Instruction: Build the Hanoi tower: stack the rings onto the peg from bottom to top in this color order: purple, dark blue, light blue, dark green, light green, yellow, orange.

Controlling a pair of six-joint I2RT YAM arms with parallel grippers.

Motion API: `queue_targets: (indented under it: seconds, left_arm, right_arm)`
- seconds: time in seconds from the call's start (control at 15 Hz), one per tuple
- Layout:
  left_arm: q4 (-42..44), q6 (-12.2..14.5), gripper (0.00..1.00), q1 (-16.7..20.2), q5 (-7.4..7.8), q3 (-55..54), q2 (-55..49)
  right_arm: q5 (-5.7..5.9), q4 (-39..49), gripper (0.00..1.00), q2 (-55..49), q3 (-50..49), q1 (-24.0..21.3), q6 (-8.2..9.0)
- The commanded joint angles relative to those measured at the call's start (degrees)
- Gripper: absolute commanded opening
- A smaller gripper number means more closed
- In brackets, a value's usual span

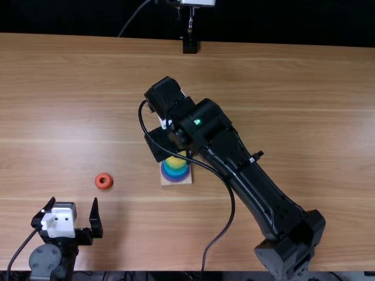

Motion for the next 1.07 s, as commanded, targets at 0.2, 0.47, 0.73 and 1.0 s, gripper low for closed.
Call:
queue_targets:
  seconds: [0.2,0.47,0.73,1.0]
  left_arm:
    - [-4.52,0.19,1.00,0.04,0.38,-6.44,-0.62]
    - [-4.52,0.19,1.00,0.04,0.38,-6.44,-0.62]
    - [-4.52,0.19,1.00,0.04,0.38,-6.44,-0.62]
    - [-4.52,0.19,1.00,-0.05,0.38,-6.44,-0.62]
  right_arm:
    - [0.16,7.22,1.00,-9.31,-7.77,-7.25,-0.50]
    - [0.37,24.72,1.00,-25.66,-26.05,-16.92,-0.50]
    - [0.16,52.25,1.00,-47.37,-55.67,-30.28,-4.72]
    - [-0.05,61.01,1.00,-68.73,-74.13,-37.93,-12.95]
